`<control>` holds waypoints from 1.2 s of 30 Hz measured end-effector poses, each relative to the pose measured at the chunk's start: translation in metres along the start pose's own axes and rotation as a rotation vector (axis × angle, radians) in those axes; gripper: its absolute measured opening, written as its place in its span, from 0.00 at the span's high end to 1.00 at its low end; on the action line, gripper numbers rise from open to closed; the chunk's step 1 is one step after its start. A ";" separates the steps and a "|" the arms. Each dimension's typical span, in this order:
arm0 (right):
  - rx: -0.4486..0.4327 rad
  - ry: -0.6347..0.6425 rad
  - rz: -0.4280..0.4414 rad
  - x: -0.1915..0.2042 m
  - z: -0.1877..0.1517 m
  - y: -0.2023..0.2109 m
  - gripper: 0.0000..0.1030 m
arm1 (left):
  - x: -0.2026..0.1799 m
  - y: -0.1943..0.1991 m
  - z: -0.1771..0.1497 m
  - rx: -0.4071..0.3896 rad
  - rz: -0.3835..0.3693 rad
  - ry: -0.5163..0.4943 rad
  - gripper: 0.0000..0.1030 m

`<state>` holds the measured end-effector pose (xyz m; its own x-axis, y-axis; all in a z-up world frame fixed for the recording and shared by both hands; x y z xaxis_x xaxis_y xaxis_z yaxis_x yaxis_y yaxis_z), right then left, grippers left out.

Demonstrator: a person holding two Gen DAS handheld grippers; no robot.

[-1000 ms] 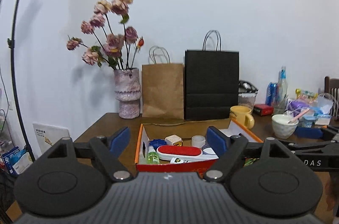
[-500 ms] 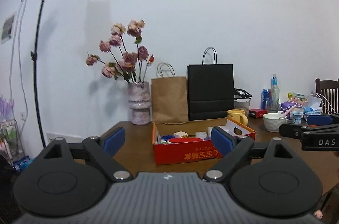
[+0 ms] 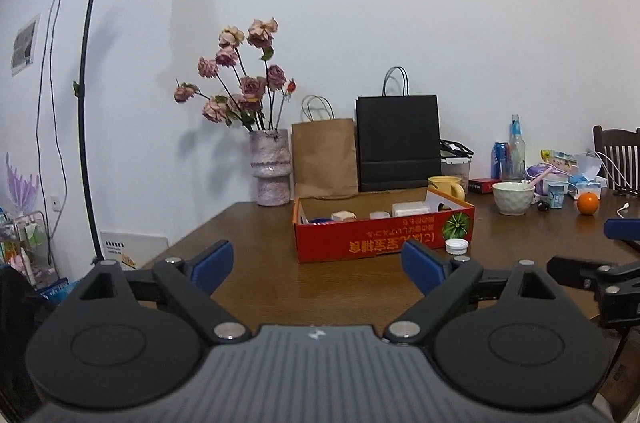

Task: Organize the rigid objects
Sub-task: 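Move the right tool to the white bottle cap and grasp it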

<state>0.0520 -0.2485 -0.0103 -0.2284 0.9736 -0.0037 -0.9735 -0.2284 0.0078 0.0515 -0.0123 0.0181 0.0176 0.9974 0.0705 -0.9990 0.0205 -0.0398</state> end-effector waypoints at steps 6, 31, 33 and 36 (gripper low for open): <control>0.049 -0.035 -0.010 -0.008 -0.014 -0.016 0.01 | -0.005 -0.015 -0.012 0.043 0.000 -0.017 0.08; 0.283 -0.083 -0.016 -0.079 -0.032 -0.234 0.08 | -0.041 -0.236 -0.057 0.367 -0.116 0.086 0.20; 0.311 -0.082 -0.020 -0.087 -0.034 -0.259 0.09 | -0.043 -0.257 -0.062 0.393 -0.124 0.096 0.24; 0.362 -0.075 -0.028 -0.096 -0.041 -0.294 0.12 | -0.047 -0.286 -0.069 0.432 -0.136 0.123 0.28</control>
Point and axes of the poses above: each gripper's, at about its wrist camera, not at the fingertips, and y roughly against the way its jaws point, x to its left, z to its top, the point moved 1 cm from there along -y, roughly the way its jaws point, and after that the axes turned 11 degrees about -x, right-handed, at the moved point
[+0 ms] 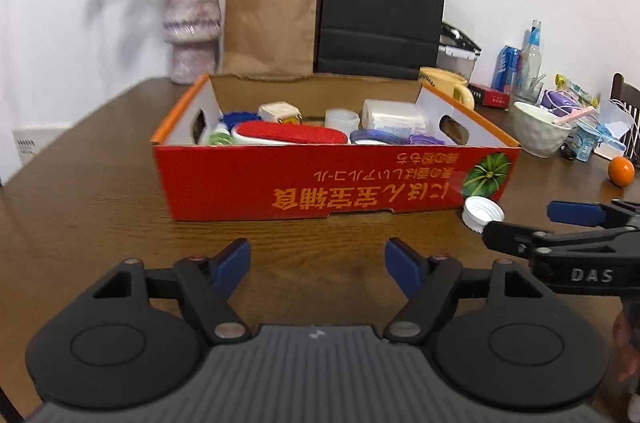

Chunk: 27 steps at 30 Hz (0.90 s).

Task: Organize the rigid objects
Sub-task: 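Move the right tool to the white bottle cap and grasp it, then carry the white cap over the box with the right tool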

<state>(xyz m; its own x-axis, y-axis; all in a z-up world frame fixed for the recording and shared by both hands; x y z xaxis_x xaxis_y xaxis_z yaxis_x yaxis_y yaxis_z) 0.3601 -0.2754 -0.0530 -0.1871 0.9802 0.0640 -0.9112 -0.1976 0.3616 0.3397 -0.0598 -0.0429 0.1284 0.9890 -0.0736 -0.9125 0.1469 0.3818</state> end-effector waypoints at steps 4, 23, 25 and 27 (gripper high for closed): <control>0.081 -0.027 -0.010 -0.010 0.000 -0.036 0.19 | -0.002 -0.033 0.005 0.059 -0.025 0.036 0.47; -0.018 0.045 0.058 0.022 0.011 0.000 0.62 | -0.009 -0.014 0.012 0.033 -0.008 0.041 0.98; -0.051 0.052 0.077 0.031 0.013 0.019 0.61 | -0.009 0.005 0.014 0.008 0.000 0.040 0.98; -0.088 0.054 0.095 0.040 0.013 0.041 0.62 | -0.010 0.027 0.015 -0.029 0.014 0.033 0.97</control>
Point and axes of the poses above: each gripper's, at about its wrist camera, not at the fingertips, and y roughly against the way its jaws point, x to its left, z to its top, the point moved 1 cm from there along -y, roughly the way its jaws point, and after that the axes turned 11 degrees about -x, right-handed, at the moved point
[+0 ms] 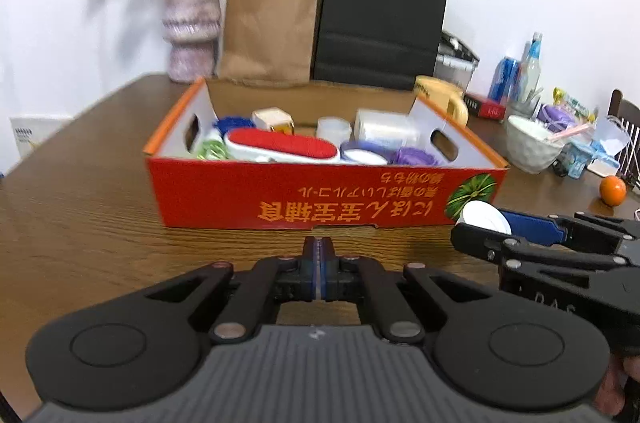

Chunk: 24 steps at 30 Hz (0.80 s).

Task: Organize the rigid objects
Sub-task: 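Carry the white cap over the box with the right tool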

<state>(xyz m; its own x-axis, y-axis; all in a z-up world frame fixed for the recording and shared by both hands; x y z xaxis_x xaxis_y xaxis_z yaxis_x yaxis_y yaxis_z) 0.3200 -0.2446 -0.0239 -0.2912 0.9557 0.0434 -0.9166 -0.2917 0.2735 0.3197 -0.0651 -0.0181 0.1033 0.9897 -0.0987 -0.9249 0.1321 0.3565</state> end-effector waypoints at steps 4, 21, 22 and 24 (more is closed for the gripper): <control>-0.063 -0.007 0.008 0.019 0.002 0.042 0.61 | 0.001 0.045 0.001 -0.067 0.028 -0.003 0.97; -0.286 0.008 -0.022 0.055 -0.005 0.180 0.61 | 0.005 0.190 -0.020 -0.314 0.107 -0.040 0.97; -0.291 0.012 -0.023 0.056 -0.005 0.183 0.61 | 0.005 0.193 -0.020 -0.318 0.107 -0.039 0.97; -0.297 0.013 -0.025 0.056 -0.004 0.186 0.61 | 0.005 0.196 -0.019 -0.324 0.107 -0.038 0.97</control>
Point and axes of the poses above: each gripper's, at about its wrist camera, not at the fingertips, and y roughly against the way its jaws point, x to its left, z to its top, the point moved 1 cm from there along -y, roughly the way its jaws point, and after that the axes turned 11 degrees about -x, right-handed, at the moved point
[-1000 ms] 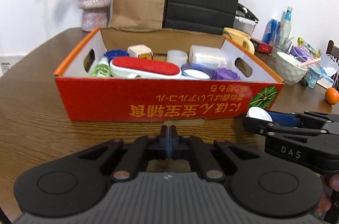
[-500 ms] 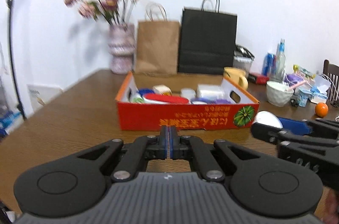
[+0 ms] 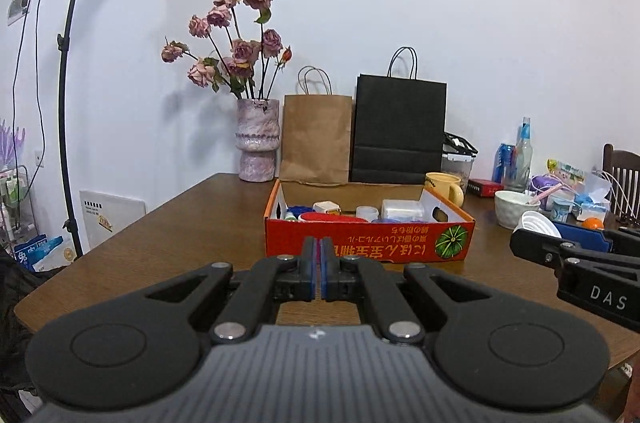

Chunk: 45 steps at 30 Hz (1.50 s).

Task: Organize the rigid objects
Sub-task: 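Carry the white cap over the box with the right tool, then open the right tool to drop the cap into the box and withdraw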

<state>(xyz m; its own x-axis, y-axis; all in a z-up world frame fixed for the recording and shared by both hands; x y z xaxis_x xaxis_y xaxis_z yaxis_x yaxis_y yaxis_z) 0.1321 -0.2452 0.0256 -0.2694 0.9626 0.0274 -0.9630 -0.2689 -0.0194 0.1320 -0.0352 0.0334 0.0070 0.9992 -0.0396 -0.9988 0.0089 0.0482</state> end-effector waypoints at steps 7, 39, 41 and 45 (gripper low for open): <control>0.016 -0.006 0.004 -0.001 -0.005 -0.007 0.61 | 0.002 -0.007 -0.004 0.017 -0.006 0.004 0.97; 0.542 -0.025 0.025 -0.122 -0.025 -0.349 0.61 | 0.025 -0.332 0.012 0.321 -0.039 0.028 0.97; 0.585 -0.003 0.016 -0.124 -0.036 -0.360 0.61 | 0.021 -0.347 -0.001 0.385 -0.072 0.018 0.96; 0.631 0.025 0.014 -0.124 -0.051 -0.368 0.61 | 0.013 -0.362 -0.022 0.441 -0.084 -0.035 0.95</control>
<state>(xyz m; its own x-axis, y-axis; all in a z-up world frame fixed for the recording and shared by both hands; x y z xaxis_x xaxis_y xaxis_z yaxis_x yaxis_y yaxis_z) 0.5202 -0.2636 -0.0221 -0.2891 0.9573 0.0082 -0.7826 -0.2412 0.5739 0.4924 -0.0261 -0.0061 0.0970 0.9949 -0.0280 -0.8787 0.0988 0.4671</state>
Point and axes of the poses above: each gripper's, at about its wrist camera, not at the fingertips, and y roughly against the way its jaws point, x to its left, z to its top, the point moved 1 cm from there along -y, roughly the way its jaws point, and after that the axes turned 11 degrees about -x, right-handed, at the moved point
